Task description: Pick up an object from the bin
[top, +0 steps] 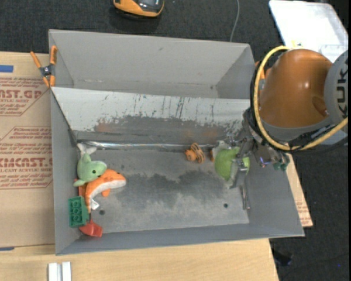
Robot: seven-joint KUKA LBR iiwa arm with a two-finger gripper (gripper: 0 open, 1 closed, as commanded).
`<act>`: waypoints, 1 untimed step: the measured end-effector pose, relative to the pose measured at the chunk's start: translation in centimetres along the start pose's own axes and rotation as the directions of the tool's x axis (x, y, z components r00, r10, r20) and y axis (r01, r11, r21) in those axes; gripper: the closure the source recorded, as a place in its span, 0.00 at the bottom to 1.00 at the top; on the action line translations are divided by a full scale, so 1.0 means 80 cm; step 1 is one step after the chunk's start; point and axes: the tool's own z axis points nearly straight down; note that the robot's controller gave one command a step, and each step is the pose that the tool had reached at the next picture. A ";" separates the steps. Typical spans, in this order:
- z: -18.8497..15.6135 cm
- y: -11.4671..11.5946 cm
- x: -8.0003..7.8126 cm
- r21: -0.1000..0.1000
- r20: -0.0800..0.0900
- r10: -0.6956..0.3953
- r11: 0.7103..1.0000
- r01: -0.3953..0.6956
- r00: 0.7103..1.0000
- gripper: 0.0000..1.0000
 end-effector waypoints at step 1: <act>0.027 -0.004 0.011 0.003 0.014 0.007 1.000 -0.007 1.000 1.00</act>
Offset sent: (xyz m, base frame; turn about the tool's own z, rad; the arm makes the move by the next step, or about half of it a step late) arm -0.0149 -0.0518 -0.0512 0.1337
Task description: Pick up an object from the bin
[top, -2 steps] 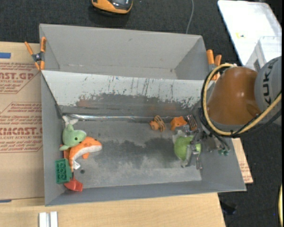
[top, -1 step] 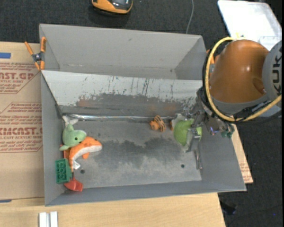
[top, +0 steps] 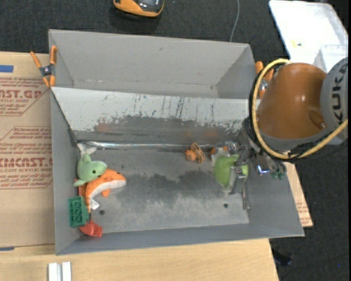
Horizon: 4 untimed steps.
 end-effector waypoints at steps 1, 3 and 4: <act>0.039 -0.059 0.017 -0.001 0.002 0.131 0.991 -0.131 0.991 1.00; 0.149 0.031 0.028 0.000 0.011 0.320 0.947 -0.320 0.947 1.00; 0.149 0.031 0.028 0.000 0.011 0.320 0.947 -0.320 0.947 1.00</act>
Offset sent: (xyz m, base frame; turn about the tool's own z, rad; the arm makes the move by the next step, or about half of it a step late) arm -0.0086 0.0533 -0.1216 0.1609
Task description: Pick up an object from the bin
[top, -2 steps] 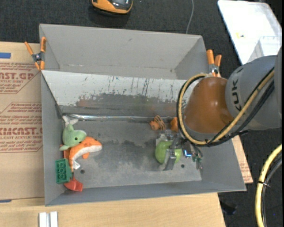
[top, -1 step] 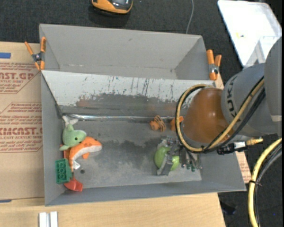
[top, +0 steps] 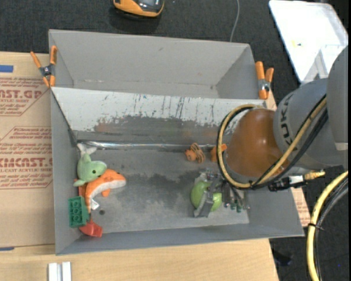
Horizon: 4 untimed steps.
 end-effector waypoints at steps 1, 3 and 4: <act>0.000 0.000 0.000 0.000 0.000 0.000 1.000 0.000 1.000 1.00; 0.000 0.000 0.000 0.001 0.000 0.000 1.000 0.000 1.000 1.00; 0.000 0.000 0.000 0.001 0.000 0.000 1.000 0.000 1.000 1.00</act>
Offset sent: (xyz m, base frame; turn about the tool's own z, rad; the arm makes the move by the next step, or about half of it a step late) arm 0.0000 0.0000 0.0000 0.0000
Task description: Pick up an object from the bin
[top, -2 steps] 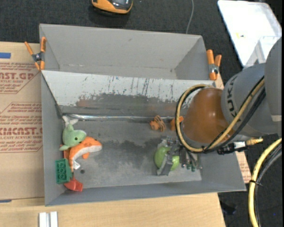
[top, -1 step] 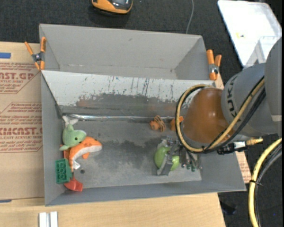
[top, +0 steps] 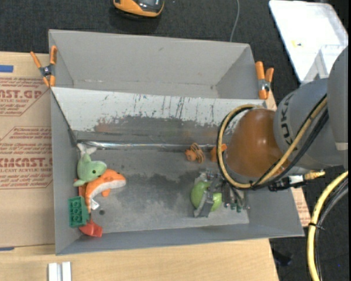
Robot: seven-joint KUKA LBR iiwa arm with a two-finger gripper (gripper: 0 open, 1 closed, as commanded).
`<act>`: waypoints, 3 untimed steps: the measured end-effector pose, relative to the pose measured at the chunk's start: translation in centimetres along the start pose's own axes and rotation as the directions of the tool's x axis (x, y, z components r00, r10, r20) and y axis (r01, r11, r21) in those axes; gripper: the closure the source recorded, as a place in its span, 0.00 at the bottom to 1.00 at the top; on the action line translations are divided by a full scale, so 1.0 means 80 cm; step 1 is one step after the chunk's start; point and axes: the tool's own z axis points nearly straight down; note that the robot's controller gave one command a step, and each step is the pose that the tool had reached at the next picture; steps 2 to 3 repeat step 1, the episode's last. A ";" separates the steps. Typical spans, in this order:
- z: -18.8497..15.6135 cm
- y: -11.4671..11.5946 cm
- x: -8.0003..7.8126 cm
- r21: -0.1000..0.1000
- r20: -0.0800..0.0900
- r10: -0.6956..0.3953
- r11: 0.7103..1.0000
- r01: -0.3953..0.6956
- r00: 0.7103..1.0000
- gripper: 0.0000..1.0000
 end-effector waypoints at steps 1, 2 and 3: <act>0.000 0.000 0.000 0.000 0.000 0.000 1.000 0.000 1.000 1.00; 0.000 0.000 0.000 0.000 0.000 0.000 1.000 0.000 1.000 1.00; 0.000 0.000 0.000 0.000 0.000 0.000 1.000 0.000 1.000 1.00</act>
Offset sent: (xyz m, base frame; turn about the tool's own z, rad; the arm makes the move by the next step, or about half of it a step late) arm 0.0000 0.0000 0.0000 0.0000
